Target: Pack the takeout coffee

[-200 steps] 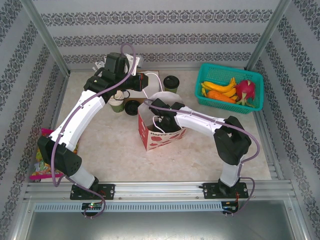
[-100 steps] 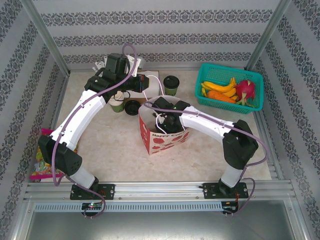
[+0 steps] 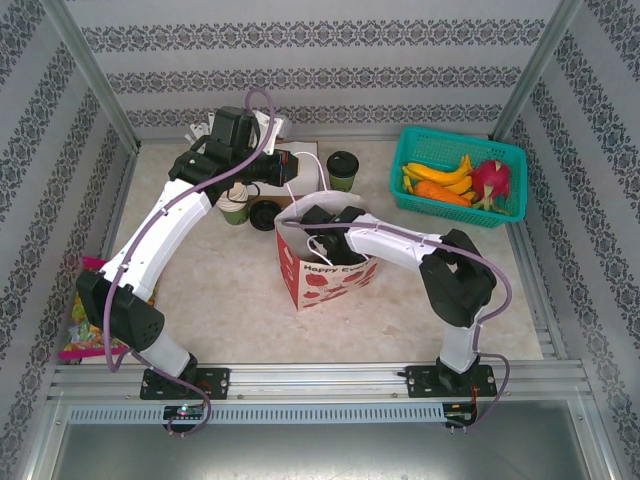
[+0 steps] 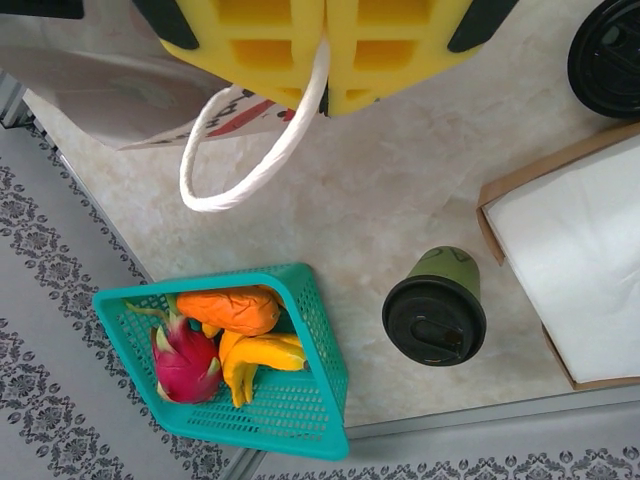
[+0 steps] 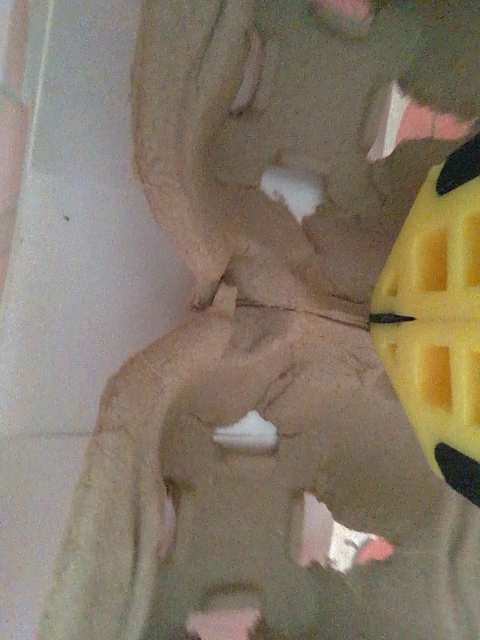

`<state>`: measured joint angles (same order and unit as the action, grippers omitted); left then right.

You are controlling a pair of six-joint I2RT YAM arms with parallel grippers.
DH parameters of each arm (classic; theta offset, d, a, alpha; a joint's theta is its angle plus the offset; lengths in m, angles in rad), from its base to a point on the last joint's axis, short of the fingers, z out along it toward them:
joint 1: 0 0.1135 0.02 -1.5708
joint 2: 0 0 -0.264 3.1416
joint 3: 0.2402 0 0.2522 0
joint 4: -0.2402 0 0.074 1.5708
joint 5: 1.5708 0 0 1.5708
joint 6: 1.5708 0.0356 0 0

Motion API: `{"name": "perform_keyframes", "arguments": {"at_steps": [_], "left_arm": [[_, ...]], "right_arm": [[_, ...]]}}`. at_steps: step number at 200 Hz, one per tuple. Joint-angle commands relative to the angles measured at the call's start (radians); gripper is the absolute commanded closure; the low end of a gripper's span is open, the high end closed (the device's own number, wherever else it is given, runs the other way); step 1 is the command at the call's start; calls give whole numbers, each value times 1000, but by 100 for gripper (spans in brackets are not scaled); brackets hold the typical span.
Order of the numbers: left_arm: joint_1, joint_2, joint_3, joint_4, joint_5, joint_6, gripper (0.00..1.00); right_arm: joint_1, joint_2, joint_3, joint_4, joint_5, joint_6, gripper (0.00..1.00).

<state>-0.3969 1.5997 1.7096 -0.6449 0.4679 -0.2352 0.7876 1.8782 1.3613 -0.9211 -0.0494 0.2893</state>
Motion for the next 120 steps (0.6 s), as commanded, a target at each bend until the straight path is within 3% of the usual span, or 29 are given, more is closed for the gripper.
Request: {"name": "perform_keyframes", "arguments": {"at_steps": [1,86,120], "left_arm": [[14,6,20,-22,29,27,100],[15,6,18,-20,48,38,100],[14,4,17,-19,59,49,100]], "right_arm": [[-3,41,-27,46,22,33,100],[-1,-40,15,-16,-34,-33,97],[1,19,-13,-18,-103,-100,97]]}}
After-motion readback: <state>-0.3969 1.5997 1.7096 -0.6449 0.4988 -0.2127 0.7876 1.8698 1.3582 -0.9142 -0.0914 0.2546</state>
